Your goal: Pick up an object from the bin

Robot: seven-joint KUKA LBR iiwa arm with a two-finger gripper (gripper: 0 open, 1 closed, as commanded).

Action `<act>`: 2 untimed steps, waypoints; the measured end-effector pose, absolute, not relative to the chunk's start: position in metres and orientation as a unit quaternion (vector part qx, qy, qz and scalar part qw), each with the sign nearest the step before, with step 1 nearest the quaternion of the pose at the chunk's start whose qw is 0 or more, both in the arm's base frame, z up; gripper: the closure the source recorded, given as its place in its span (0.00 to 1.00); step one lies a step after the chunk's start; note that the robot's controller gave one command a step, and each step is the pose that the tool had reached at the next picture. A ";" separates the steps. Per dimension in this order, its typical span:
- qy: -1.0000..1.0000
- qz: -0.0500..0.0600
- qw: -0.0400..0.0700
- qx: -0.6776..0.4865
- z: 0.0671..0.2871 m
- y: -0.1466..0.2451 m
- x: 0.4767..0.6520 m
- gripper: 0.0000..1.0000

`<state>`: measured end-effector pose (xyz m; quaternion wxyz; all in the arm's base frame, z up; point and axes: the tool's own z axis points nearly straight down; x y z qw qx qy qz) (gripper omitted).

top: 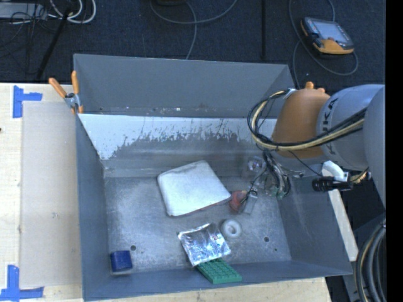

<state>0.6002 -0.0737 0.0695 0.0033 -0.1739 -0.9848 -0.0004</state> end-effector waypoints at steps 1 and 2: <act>-0.985 0.000 0.001 -0.172 0.070 -0.074 0.600 0.00; -0.985 0.000 0.001 -0.171 0.071 -0.073 0.601 1.00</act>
Offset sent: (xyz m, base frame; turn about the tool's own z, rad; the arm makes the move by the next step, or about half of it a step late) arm 0.0000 0.0000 0.0000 0.0000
